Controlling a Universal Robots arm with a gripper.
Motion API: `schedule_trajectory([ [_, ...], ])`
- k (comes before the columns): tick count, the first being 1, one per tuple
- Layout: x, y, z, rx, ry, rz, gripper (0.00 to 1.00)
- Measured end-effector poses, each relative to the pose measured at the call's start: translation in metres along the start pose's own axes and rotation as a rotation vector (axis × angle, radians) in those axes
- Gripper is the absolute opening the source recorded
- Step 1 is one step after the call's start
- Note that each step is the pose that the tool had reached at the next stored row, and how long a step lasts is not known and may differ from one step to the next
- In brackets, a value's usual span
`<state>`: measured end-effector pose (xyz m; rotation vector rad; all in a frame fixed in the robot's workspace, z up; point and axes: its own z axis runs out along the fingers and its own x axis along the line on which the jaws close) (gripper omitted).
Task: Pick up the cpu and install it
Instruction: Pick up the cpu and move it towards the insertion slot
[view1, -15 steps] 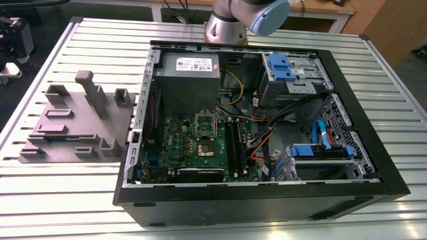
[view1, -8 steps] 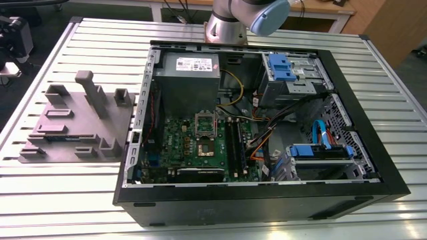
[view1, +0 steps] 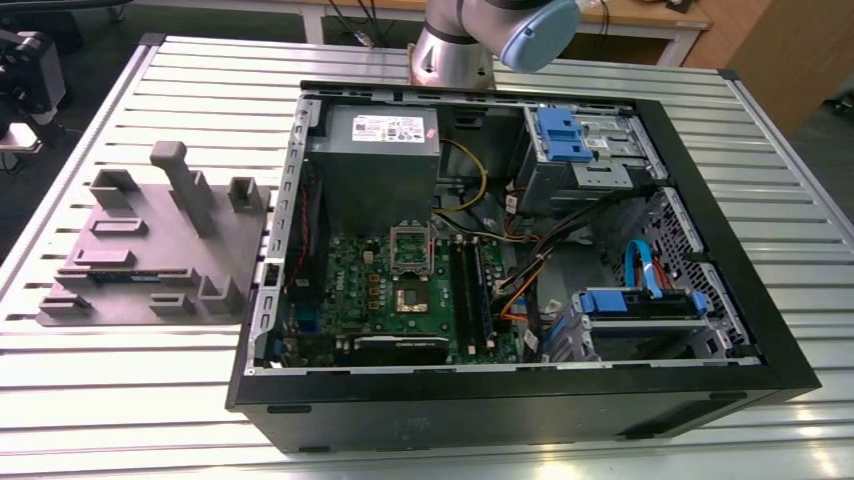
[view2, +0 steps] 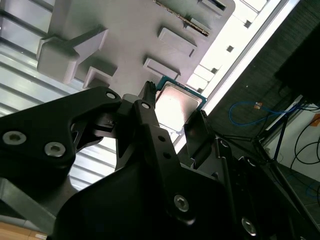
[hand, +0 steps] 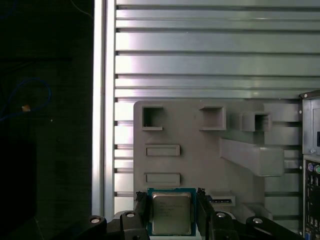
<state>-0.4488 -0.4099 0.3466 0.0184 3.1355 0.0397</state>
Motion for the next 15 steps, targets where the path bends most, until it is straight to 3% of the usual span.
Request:
schedule_trajectory([
  [15, 0.0000, 0.0002, -0.0061, 0.0000, 0.0000, 0.000, 0.48],
])
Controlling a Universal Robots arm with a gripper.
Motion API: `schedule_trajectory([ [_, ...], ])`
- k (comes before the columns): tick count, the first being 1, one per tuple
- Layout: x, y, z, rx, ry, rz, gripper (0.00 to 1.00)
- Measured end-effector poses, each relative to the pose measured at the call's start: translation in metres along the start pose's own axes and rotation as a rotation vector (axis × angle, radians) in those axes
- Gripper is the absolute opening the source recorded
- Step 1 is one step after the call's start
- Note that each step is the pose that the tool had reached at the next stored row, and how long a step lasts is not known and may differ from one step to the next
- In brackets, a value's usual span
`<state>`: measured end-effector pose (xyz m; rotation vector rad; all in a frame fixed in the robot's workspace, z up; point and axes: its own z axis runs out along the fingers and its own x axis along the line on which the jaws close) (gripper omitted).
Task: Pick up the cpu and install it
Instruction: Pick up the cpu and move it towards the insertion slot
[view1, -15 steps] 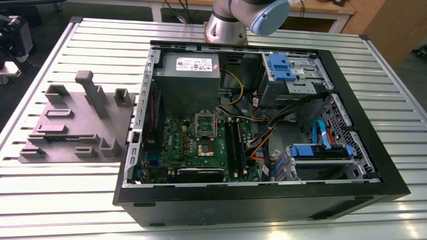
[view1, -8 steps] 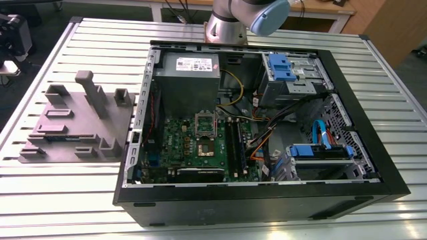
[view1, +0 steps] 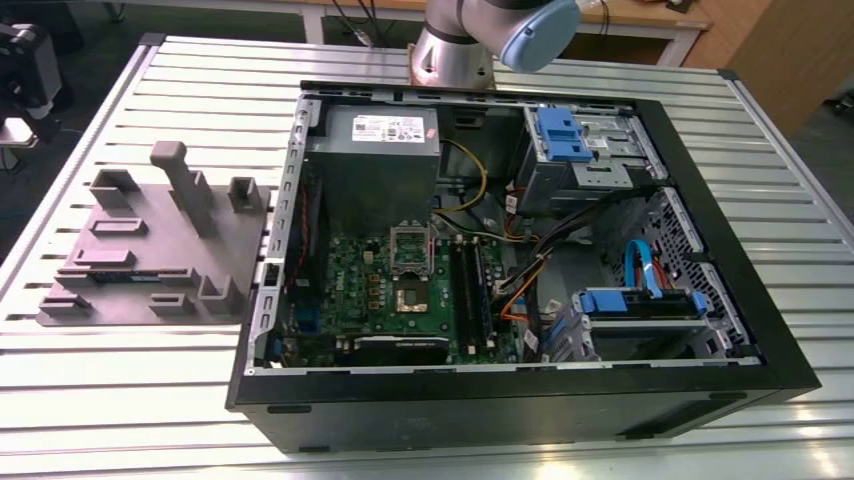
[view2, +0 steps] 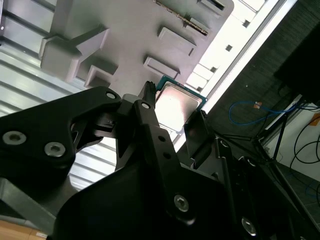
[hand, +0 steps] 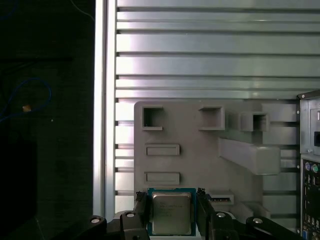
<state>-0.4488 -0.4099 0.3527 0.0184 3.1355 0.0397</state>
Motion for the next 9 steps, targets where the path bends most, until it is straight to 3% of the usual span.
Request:
schedule_trajectory([
  [9, 0.0000, 0.0001, -0.0049, 0.0000, 0.0000, 0.000, 0.48],
])
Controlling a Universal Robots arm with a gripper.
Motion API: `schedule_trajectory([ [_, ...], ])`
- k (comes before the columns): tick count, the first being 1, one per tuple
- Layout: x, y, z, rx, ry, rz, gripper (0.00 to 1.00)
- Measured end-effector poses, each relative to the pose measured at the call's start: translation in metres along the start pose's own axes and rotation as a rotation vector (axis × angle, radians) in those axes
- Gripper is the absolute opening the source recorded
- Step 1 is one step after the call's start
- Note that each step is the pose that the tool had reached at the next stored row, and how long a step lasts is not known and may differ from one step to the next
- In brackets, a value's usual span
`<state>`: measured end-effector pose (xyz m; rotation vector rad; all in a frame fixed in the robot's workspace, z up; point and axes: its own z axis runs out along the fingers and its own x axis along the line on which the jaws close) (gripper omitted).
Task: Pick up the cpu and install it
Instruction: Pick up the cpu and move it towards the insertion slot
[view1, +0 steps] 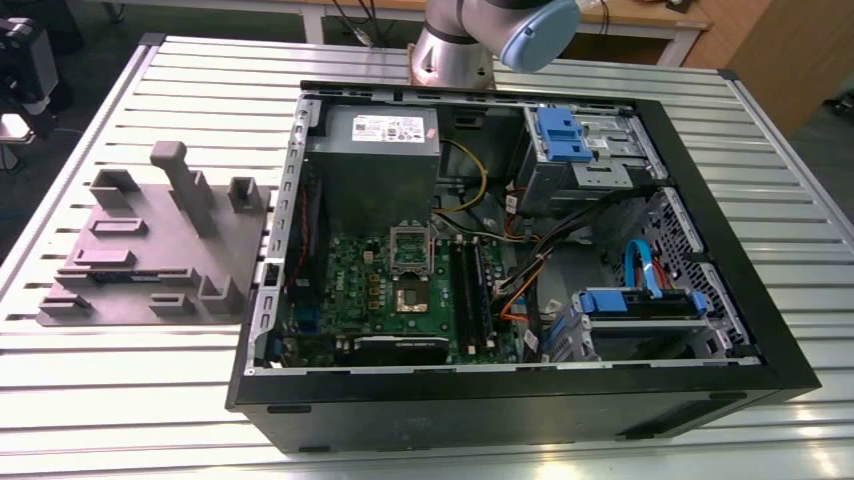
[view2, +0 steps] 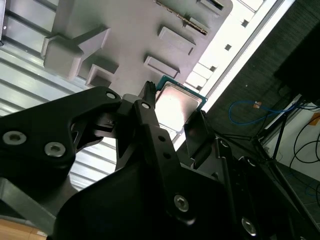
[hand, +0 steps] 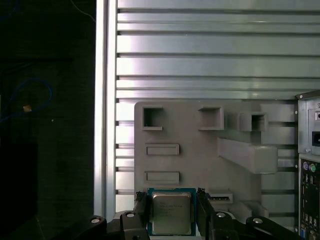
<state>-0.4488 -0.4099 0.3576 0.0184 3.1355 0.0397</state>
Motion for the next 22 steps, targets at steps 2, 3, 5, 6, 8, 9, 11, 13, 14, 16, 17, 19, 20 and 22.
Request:
schedule_trajectory([
  [2, 0.0000, 0.0000, -0.0011, 0.0000, 0.0000, 0.000, 0.48],
  [3, 0.0000, 0.0000, -0.0016, 0.0000, 0.0000, 0.000, 0.48],
  [5, 0.0000, 0.0001, -0.0025, -0.0001, -0.0001, 0.000, 0.48],
  [6, 0.0000, 0.0001, -0.0028, -0.0001, -0.0002, 0.000, 0.48],
  [8, 0.0000, 0.0001, -0.0030, 0.0000, 0.0000, 0.000, 0.48],
  [9, 0.0000, 0.0001, -0.0031, 0.0000, -0.0001, 0.000, 0.48],
  [11, 0.0000, 0.0001, -0.0031, 0.0000, 0.0000, 0.000, 0.48],
  [13, -0.0007, 0.0001, -0.0034, 0.0002, 0.0003, 0.000, 0.48],
  [14, -0.0014, 0.0001, -0.0032, 0.0001, 0.0002, 0.000, 0.48],
  [16, -0.0019, 0.0001, -0.0031, 0.0000, 0.0000, 0.000, 0.48],
  [17, -0.0020, 0.0001, -0.0031, 0.0000, -0.0001, 0.000, 0.48],
  [19, -0.0025, 0.0001, -0.0031, 0.0000, 0.0000, 0.000, 0.48],
  [20, -0.0026, 0.0001, -0.0031, 0.0000, 0.0000, 0.000, 0.48],
  [22, -0.0026, 0.0001, -0.0035, 0.0001, 0.0001, 0.000, 0.48],
])
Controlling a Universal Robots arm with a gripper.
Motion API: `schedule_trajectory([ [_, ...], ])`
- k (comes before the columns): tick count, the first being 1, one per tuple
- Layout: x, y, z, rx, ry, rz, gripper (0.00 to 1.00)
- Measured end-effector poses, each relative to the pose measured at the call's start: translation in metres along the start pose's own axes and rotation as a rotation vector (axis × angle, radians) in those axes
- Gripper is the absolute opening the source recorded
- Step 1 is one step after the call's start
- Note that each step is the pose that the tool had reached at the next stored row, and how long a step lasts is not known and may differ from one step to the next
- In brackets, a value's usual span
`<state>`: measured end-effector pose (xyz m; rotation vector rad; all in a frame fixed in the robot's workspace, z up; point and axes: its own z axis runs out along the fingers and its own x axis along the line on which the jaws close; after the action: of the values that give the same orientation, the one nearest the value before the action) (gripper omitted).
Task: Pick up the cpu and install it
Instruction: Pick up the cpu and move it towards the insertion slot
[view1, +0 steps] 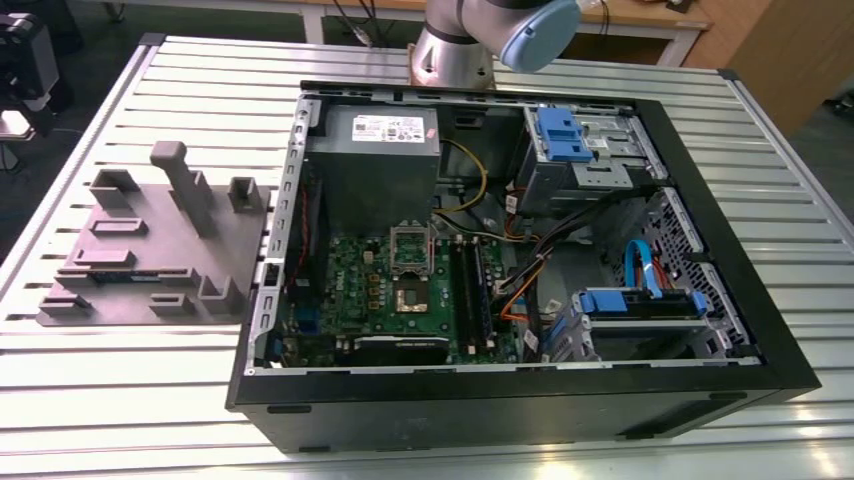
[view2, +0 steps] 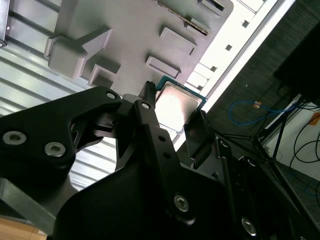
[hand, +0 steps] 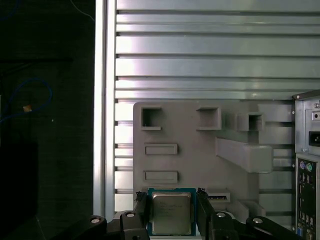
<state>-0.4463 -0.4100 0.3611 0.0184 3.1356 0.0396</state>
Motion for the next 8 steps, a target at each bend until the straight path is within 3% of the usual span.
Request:
schedule_trajectory([
  [8, -0.0001, 0.0003, -0.0125, 0.0000, -0.0002, 0.000, 0.48],
])
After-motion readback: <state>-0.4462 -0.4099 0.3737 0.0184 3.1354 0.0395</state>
